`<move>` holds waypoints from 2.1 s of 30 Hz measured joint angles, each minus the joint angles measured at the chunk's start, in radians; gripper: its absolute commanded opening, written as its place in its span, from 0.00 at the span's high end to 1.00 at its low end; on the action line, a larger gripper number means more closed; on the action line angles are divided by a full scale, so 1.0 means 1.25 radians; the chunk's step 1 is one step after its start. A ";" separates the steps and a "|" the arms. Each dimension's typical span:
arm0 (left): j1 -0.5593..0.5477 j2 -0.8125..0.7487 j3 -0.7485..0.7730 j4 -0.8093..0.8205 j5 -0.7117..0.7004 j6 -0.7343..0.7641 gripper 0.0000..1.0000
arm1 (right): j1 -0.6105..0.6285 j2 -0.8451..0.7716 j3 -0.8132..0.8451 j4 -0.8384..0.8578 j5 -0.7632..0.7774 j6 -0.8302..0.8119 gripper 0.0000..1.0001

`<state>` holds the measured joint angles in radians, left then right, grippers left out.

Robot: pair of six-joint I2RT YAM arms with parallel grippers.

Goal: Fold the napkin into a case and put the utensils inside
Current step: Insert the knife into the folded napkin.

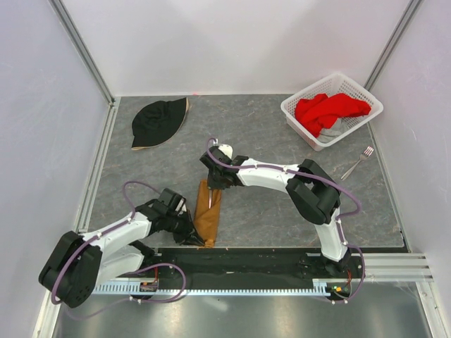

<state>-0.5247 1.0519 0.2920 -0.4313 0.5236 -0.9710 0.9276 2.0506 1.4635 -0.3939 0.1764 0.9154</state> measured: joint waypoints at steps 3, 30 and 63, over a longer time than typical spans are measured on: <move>0.000 0.023 0.000 0.031 0.011 -0.002 0.98 | -0.002 0.002 0.000 0.000 -0.003 -0.002 1.00; 0.000 0.064 -0.015 0.180 0.007 -0.032 0.98 | 0.020 -0.093 -0.117 -0.016 -0.018 0.028 1.00; 0.000 0.066 -0.016 0.187 0.007 -0.032 0.98 | -0.047 -0.046 -0.023 -0.023 -0.060 -0.082 0.70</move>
<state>-0.5251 1.1339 0.2714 -0.1970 0.5327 -1.0115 0.8688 1.9930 1.4342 -0.4229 0.1013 0.8131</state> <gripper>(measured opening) 0.025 0.315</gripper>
